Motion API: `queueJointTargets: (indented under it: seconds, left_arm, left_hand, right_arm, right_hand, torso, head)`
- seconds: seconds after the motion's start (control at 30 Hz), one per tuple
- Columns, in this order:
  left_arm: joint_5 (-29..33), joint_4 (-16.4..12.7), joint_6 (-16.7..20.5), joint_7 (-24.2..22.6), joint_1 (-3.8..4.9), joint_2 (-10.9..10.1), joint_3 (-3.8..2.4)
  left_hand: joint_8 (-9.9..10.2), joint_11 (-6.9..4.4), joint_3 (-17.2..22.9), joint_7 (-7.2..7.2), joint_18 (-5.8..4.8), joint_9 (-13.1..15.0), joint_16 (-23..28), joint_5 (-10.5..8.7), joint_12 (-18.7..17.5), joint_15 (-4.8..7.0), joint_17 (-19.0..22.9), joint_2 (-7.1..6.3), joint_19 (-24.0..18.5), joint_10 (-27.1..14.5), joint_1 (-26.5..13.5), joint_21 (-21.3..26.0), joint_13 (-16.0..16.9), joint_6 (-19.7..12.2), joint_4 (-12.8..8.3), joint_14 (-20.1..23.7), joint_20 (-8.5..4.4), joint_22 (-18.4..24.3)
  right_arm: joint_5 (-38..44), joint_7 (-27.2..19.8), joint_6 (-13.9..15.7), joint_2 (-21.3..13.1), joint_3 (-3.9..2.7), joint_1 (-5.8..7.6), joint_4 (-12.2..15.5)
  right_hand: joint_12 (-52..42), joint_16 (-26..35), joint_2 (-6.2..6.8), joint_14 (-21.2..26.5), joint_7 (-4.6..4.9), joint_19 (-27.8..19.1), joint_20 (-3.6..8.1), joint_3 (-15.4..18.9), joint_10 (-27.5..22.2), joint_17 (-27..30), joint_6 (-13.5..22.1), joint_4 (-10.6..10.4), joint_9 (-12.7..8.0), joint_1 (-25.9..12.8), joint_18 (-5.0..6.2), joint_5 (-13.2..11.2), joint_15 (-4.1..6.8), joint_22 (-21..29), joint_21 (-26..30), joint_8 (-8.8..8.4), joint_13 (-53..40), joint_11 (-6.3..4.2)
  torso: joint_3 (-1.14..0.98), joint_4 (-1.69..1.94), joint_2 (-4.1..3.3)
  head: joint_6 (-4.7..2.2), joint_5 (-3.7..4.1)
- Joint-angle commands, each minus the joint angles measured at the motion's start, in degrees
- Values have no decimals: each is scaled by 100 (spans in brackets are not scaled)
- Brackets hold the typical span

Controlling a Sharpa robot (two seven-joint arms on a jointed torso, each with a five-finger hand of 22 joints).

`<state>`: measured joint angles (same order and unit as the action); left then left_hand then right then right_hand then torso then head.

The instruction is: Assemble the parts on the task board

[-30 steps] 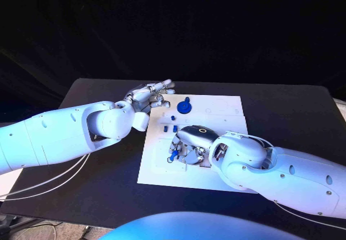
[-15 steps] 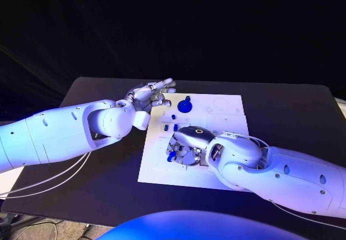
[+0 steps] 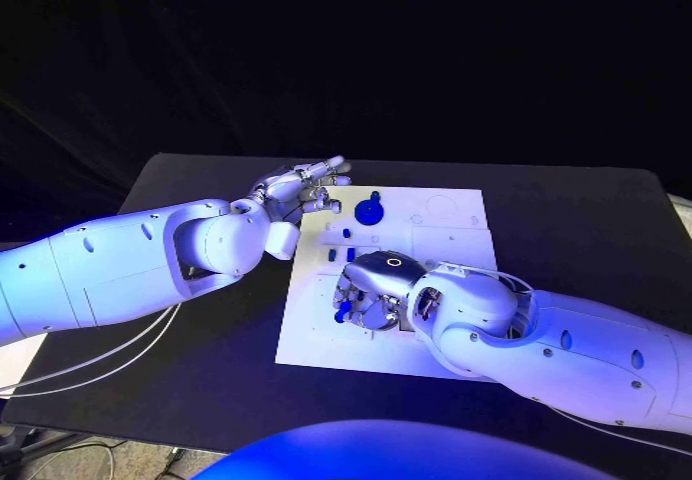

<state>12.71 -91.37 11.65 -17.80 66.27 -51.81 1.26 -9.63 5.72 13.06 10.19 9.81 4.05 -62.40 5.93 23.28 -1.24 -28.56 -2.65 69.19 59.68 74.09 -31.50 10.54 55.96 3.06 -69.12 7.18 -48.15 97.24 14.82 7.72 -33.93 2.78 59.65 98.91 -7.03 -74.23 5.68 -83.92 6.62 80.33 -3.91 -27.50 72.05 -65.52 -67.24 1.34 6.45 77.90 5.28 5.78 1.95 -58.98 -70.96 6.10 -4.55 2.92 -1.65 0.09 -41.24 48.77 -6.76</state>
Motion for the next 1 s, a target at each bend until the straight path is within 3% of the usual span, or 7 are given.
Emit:
queueJointTargets:
  seconds: [0.03, 0.2, 0.5, 0.6, 0.73, 0.83, 1.0]
  left_arm:
    - [-30, -10, -122, -4, -3, 2, -4]
    - [-32, -17, -121, 0, -3, -3, -4]
    - [-33, -36, -114, 5, -3, -1, -4]
    - [-33, -39, -110, 6, -3, -3, -4]
    - [-33, -44, -104, 7, -3, -7, -4]
    - [-33, -46, -99, 8, -3, -9, -4]
    - [-33, -37, -95, 10, -2, -10, -4]
  left_hand:
    - [-26, 10, -29, 1, 62, -9, -11, 26, 10, 5, 5, -3, -39, -37, -9, 3, 1, -21, -4, 42, -20, 9]
    - [-26, 10, -29, 1, 62, -9, -11, 26, 10, 5, 5, -3, -39, -37, -9, 3, 1, -21, -4, 42, -20, 9]
    - [-26, 10, -29, 1, 62, -9, -11, 26, 10, 5, 5, -3, -39, -37, -9, 3, 1, -21, -4, 42, -20, 9]
    - [-26, 10, -29, 1, 62, -9, -11, 26, 10, 5, 5, -3, -39, -37, -9, 3, 1, -21, -4, 42, -20, 9]
    - [-26, 10, -29, 1, 62, -9, -11, 26, 10, 5, 5, -3, -39, -37, -9, 3, 1, -21, -4, 42, -20, 9]
    - [-26, 10, -29, 1, 62, -9, -11, 26, 10, 5, 5, -3, -39, -37, -9, 3, 1, -21, -4, 42, -20, 9]
    - [-26, 10, -29, 1, 62, -9, -11, 26, 10, 5, 5, -3, -39, -37, -9, 3, 1, -21, -4, 42, -20, 9]
  right_arm:
    - [325, 180, -63, -2, 14, -24, 4]
    - [288, 160, -162, 55, 14, -29, 20]
    - [329, 328, -739, 181, 16, -28, -26]
    - [340, 344, -663, 193, 17, -28, -40]
    - [361, 380, -460, 192, 18, -29, -47]
    - [366, 374, -223, 176, 19, -29, -45]
    - [313, 213, 516, 66, 18, -31, 11]
  right_hand:
    - [9, -32, -72, -234, 3, -5, -3, 0, 13, -6, -22, -26, 11, -3, 68, 26, -2, -7, -22, 20, -1, -10]
    - [19, -32, -62, -233, 1, -6, -2, 21, 20, -1, -22, -33, 15, -31, 68, 15, -2, -10, -24, 18, -3, -10]
    - [172, 6, 30, -212, 51, -48, -37, 139, -128, 70, 137, -118, -9, -212, 76, -121, -47, 61, 29, -99, 32, 49]
    - [267, 6, 99, -209, 127, -72, -63, 176, -276, 74, 306, -144, -49, -267, 81, -94, -96, 103, 60, -201, 58, 109]
    - [331, 5, 299, -198, 270, -137, -167, 333, -864, 97, 1031, -177, -230, -366, 103, 16, -227, 233, 153, -261, 93, 280]
    - [332, 23, 340, -178, 342, -178, -228, 497, -1277, 144, 1324, -169, -278, -345, 120, 33, -286, 314, 210, -271, 96, 353]
    - [200, 221, 305, -57, 369, -362, -301, 1268, -1912, 483, 2011, -322, -279, -143, 205, 89, -340, 744, 512, -262, 71, 421]
  torso:
    - [-3, -3, -3]
    - [4, -11, -4]
    - [8, 2, 1]
    - [7, 2, 2]
    - [3, -1, 2]
    - [4, -2, 5]
    - [-8, -8, 1]
  head:
    - [5, -6]
    - [9, -12]
    - [24, 1]
    - [26, -3]
    - [27, -9]
    - [-22, 2]
    - [-15, 1]
